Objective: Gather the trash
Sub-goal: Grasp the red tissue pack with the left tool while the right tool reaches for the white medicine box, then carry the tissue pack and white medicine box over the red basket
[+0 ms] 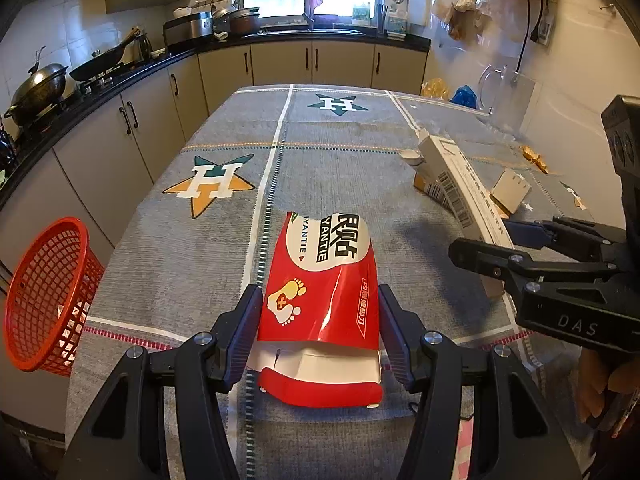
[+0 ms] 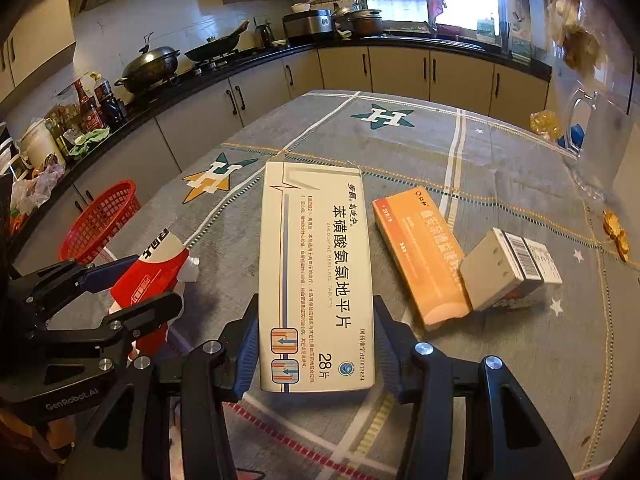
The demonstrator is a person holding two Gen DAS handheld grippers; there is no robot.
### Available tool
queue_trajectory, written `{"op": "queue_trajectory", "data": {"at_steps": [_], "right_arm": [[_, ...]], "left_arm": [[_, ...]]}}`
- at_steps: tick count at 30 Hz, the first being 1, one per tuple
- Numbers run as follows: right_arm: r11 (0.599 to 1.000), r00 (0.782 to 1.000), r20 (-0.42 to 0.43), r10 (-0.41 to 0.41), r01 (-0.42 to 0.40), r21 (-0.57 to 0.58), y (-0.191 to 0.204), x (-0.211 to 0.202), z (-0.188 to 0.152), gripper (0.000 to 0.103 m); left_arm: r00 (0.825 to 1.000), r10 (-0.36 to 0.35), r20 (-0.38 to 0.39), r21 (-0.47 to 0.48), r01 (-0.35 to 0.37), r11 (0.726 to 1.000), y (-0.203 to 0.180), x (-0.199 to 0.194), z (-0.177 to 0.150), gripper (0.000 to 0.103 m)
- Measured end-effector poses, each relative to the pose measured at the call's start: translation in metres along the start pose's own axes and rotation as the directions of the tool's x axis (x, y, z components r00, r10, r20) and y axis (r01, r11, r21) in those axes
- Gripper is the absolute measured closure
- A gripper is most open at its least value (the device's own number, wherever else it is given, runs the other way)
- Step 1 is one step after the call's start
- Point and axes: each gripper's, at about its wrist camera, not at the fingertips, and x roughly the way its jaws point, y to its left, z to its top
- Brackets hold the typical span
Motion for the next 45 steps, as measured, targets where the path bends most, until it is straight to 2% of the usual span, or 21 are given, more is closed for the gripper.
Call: {"op": "queue_trajectory", "data": {"at_steps": [25, 35, 45], "right_arm": [[0.999, 0.999, -0.016, 0.039, -0.039, -0.010, 0.039, -0.009, 0.001, 0.048], [0.996, 0.997, -0.018, 0.072, -0.073, -0.058, 0.077, -0.003, 0.018, 0.048], [0.985, 0.991, -0.055, 0.126, -0.131, -0.113, 0.128, 0.017, 0.040, 0.048]], "left_arm": [[0.999, -0.004, 0.047, -0.064, 0.007, 0.998, 0.031, -0.024, -0.006, 0.047], [0.995, 0.038, 0.089, -0.135, -0.026, 0.991, 0.073, -0.043, -0.007, 0.047], [0.989, 0.106, 0.103, -0.240, -0.079, 0.968, 0.130, -0.055, -0.019, 0.046]]}}
